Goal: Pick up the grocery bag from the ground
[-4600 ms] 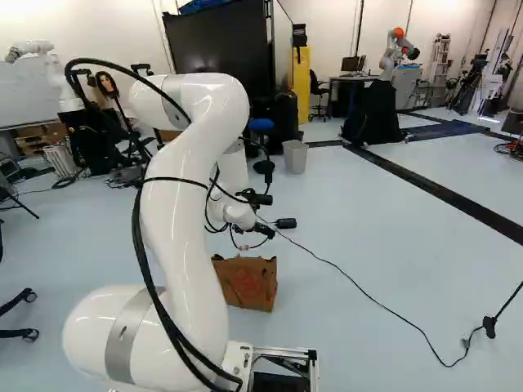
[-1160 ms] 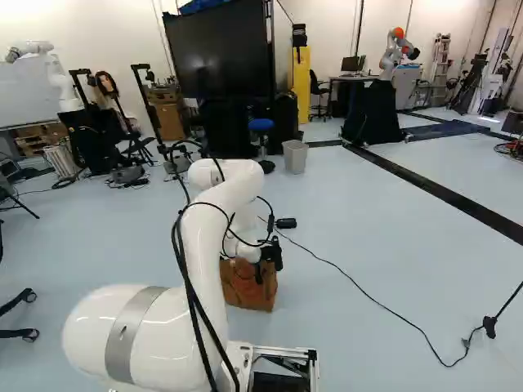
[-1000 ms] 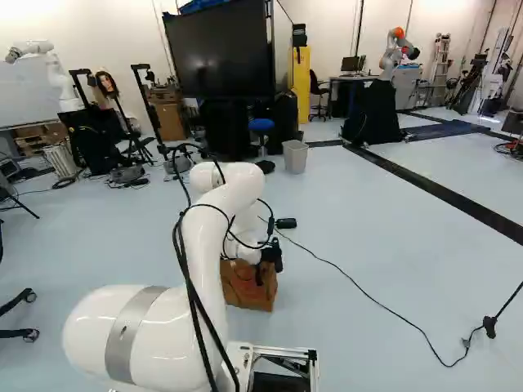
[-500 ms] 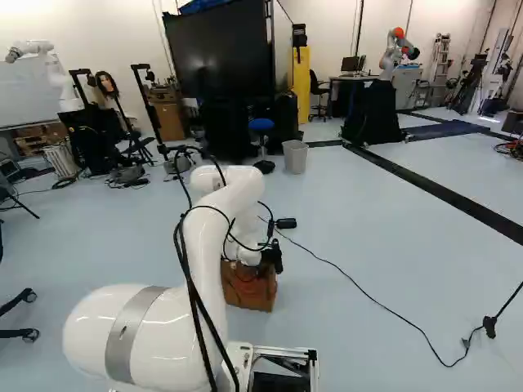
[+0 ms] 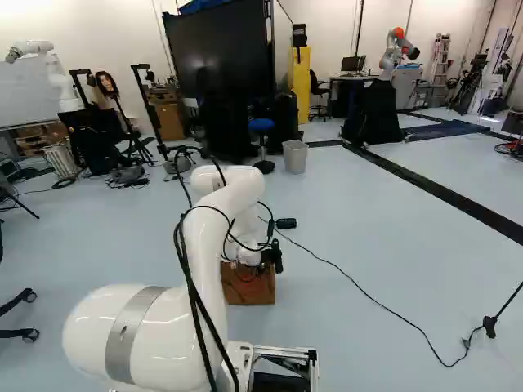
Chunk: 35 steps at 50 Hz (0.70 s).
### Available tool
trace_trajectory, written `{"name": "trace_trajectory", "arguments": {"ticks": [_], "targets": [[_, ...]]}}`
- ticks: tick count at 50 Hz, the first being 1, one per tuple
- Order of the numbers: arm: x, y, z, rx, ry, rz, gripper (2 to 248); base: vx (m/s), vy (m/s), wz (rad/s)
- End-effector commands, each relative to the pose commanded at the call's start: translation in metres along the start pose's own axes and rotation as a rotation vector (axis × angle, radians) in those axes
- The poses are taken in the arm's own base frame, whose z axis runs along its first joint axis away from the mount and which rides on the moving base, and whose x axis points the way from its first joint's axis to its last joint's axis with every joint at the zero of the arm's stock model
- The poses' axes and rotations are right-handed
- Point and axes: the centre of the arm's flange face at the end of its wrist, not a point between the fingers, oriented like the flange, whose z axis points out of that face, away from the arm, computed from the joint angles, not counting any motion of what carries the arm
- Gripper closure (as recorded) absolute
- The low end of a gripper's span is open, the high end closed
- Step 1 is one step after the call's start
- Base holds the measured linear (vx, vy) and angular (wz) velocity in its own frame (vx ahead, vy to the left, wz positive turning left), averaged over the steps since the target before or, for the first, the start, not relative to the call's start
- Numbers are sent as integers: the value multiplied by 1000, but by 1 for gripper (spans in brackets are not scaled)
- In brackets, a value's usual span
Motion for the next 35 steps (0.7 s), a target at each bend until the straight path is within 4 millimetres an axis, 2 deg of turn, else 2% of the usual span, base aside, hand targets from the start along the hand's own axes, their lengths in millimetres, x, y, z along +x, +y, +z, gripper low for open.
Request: {"name": "trace_trajectory", "arguments": {"ticks": [35], "targets": [[4, -17, -46, 11, 2, 0, 226, 0, 0, 0]]}}
